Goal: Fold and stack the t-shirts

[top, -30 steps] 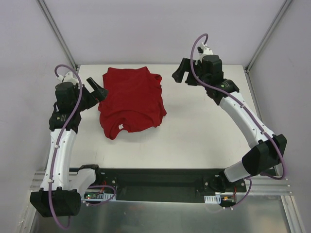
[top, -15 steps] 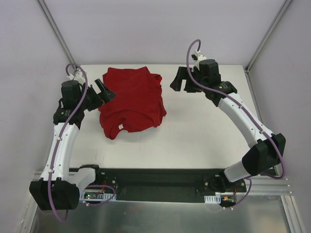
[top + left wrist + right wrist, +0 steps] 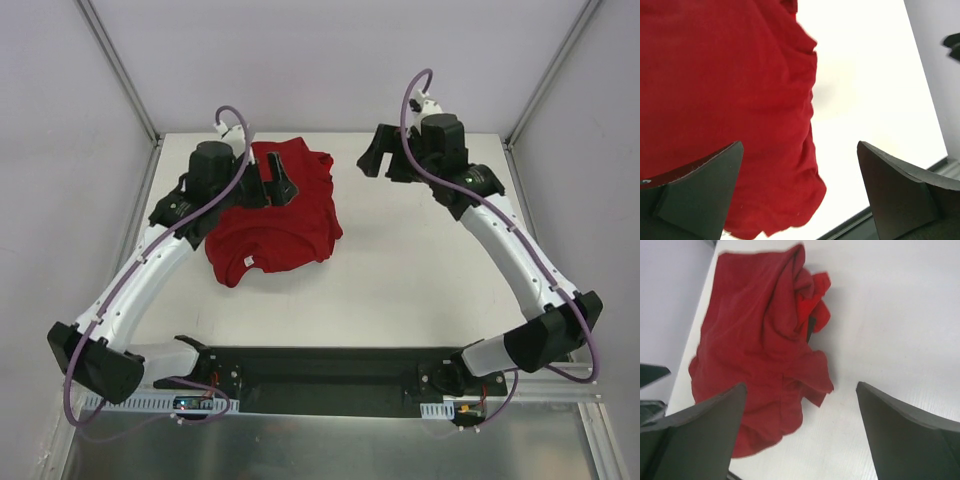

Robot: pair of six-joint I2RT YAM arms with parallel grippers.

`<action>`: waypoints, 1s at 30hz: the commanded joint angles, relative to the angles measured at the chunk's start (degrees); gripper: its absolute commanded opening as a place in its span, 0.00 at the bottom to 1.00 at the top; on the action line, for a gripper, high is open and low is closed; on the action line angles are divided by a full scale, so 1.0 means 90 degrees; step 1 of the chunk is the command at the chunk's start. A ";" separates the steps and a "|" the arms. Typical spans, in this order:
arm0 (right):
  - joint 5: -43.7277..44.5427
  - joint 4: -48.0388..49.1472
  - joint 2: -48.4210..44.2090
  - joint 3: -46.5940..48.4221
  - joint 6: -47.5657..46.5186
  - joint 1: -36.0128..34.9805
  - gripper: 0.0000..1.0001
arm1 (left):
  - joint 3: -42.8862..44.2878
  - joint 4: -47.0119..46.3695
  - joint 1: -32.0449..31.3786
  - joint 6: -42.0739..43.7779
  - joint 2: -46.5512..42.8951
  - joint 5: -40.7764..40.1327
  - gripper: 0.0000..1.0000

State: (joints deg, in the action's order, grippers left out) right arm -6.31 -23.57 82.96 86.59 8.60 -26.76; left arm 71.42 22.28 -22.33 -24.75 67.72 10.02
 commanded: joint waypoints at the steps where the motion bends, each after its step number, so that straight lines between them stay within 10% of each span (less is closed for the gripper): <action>1: 0.1479 -0.0807 -0.0623 0.0769 0.0382 0.0219 0.96 | 0.0862 -0.0044 -0.0613 0.0279 0.0578 -0.1075 0.99; 8: 0.0272 -0.1248 -0.1287 -0.0420 0.1076 0.1615 0.96 | 0.2305 0.0150 -0.1639 0.0485 0.2190 -0.1934 0.99; 19: 0.1219 -0.1463 -0.1834 -0.0685 0.0314 0.1968 0.96 | 0.4358 0.0678 -0.2597 0.0495 0.4729 -0.1827 0.98; 30: 0.1043 -0.1609 -0.2069 -0.0754 0.0197 0.2319 0.96 | 0.3813 0.0961 -0.2685 -0.0208 0.4946 -0.1787 0.97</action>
State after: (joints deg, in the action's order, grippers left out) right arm 3.79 -37.56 66.06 79.07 12.27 -6.90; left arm 107.39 29.34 -46.44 -23.46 113.91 -5.41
